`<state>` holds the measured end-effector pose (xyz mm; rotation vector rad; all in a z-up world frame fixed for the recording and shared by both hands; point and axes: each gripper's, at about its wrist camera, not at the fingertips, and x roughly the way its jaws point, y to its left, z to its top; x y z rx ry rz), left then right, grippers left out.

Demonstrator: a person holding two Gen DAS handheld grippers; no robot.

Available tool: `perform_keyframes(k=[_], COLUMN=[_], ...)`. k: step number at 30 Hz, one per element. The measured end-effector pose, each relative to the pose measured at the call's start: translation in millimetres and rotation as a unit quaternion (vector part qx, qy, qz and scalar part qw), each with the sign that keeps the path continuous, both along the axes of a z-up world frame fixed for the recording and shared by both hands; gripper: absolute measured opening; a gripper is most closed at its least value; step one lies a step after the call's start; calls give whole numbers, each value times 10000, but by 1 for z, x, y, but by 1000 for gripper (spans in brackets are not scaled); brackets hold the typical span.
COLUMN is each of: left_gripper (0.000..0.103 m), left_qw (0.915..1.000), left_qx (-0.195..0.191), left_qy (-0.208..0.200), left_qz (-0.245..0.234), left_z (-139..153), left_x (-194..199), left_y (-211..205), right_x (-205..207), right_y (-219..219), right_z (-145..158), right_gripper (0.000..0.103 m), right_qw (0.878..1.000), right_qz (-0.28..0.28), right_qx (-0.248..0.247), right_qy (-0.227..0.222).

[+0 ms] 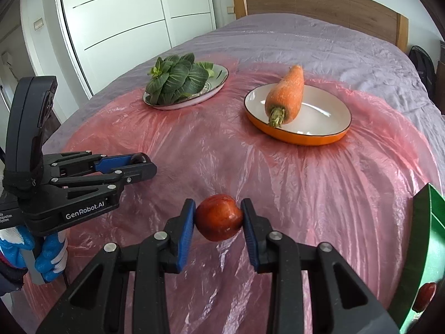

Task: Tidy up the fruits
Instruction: 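Carry the plum toward the tray with the left tool while the right tool carries the red fruit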

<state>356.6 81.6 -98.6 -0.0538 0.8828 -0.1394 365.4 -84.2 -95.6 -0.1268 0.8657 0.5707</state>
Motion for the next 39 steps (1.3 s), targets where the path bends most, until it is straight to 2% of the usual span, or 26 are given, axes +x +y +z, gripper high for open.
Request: perform_keyframes(k=[7, 16, 28, 39], left_gripper=[23, 23, 23, 23], left_qw=[10000, 10000, 9998, 9977], left_qx=[-8, -35, -67, 105], left_qy=[-59, -36, 62, 106], left_qz=[-26, -85, -183, -663], left_z=[20, 39, 54, 62], left_x=[-21, -65, -147, -213], left_y=[-3, -16, -45, -111], right_x=[-25, -81, -152, -212], right_y=[-10, -31, -56, -103], right_z=[25, 46, 52, 43], right_gripper=[56, 56, 56, 56], right_qw=[9999, 9998, 9995, 9979], right_qz=[1, -11, -189, -494], right_qx=[115, 220, 191, 165], right_qy=[-67, 8, 154, 393])
